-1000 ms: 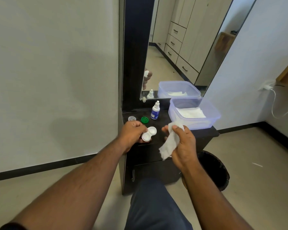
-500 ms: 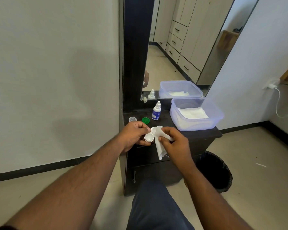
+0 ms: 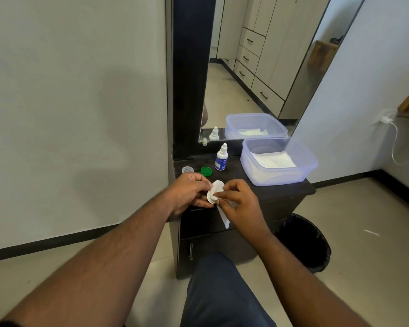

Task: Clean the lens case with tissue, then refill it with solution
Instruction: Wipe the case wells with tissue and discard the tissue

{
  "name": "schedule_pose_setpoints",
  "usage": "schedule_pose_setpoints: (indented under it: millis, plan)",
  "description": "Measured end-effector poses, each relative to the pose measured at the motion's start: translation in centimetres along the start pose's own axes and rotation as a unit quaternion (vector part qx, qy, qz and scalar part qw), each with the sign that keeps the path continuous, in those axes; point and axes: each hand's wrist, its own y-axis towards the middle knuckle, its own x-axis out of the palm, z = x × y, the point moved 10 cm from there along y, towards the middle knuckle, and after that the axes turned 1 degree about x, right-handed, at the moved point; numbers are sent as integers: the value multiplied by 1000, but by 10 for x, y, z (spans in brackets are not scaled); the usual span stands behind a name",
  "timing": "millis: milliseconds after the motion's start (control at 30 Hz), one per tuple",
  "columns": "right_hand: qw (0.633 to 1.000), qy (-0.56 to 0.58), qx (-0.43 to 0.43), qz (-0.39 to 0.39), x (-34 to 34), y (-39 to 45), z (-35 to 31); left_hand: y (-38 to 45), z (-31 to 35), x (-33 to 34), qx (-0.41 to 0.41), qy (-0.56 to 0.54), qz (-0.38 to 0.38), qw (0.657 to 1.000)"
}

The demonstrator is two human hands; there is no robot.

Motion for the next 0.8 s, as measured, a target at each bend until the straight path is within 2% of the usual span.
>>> schedule_pose_setpoints:
  millis: [200,333,433,533,667,733,800]
  plan:
    - [994,88,66,28,-4,3,8,1,-2,2,-3,12,-31,999]
    - [997,50,-10,52,-8,0,-5,0,-1,5,-6,-16,-56,998]
    - [997,13,-46,58,-9,1,-8,1,-3,3,-19,-29,-36,999]
    - [989,-79,-127,19,2,3,-22,2,-4,2,-36,-32,-10,999]
    - [938,-195,-271,-94,21,6,-38,1,-3,3,-43,-20,-3,999]
    - [918,-219,-299,-142,23,8,-35,0,-2,3,-40,-20,-7,999]
    - [929,-192,-268,-166,20,12,-27,1,-2,2,-33,-24,-8,999]
